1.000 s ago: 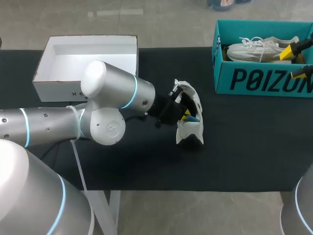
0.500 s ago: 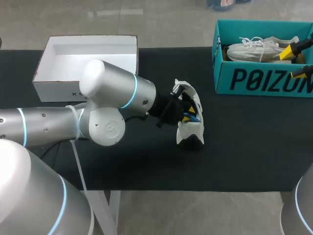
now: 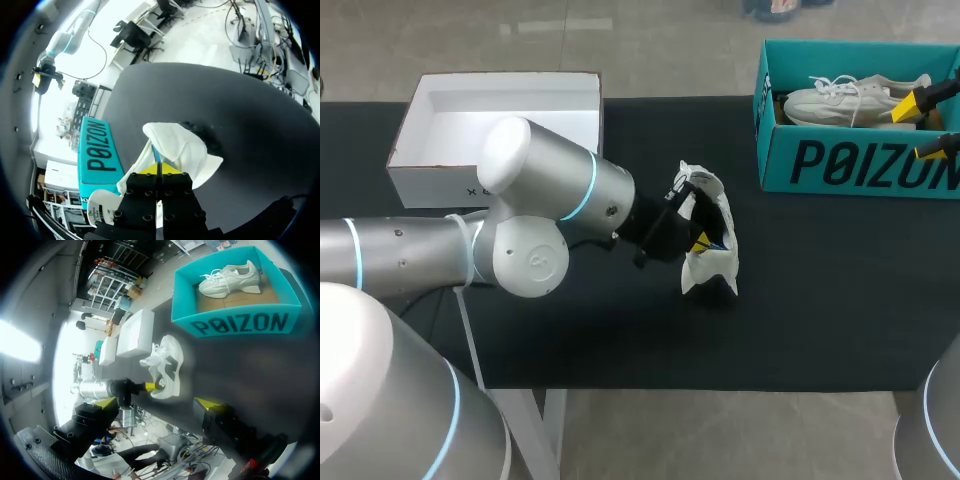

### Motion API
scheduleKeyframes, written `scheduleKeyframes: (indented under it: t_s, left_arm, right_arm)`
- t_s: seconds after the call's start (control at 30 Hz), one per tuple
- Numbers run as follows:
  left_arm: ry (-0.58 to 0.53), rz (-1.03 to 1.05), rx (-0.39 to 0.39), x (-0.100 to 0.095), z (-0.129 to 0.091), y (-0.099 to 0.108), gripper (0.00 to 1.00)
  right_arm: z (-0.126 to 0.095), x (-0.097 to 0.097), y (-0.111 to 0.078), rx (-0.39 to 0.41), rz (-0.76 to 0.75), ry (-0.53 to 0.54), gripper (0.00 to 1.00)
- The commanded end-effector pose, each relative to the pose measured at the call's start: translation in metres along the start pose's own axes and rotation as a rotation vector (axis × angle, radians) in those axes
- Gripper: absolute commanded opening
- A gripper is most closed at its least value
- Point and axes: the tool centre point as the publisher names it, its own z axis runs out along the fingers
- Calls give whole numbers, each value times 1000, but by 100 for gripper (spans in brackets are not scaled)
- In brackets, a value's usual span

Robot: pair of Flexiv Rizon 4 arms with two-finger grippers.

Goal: Take the shoe out of the shoebox, open the shoe tongue, remove and reinsert the insole, then place the shoe into the shoebox

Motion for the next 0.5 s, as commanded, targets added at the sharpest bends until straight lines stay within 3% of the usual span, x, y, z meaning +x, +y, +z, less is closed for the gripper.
scheduleKeyframes:
  t_s: [0.03,0.13,0.17,0.2,0.23,0.27,0.5]
  left_arm:
    - [2,1,11,-2,7,-2,0]
    - [-4,-3,17,-6,-2,-4,0]
    - [-8,-9,22,-8,-8,-5,15]
    - [-9,-11,23,-9,-13,-6,39]
    - [-9,-12,23,-10,-17,-7,78]
    - [-14,-19,29,-12,-22,-8,97]
    - [-9,-5,3,-18,-37,1,100]
  right_arm:
    - [0,0,-1,-1,1,-3,100]
    - [0,0,-1,-1,1,-3,100]
    - [0,0,-1,-1,1,-3,100]
    - [0,0,-1,-1,1,-3,100]
    - [0,0,-1,-1,1,-3,100]
    - [0,0,-1,-1,1,-3,100]
    - [0,0,-1,-1,1,-3,100]
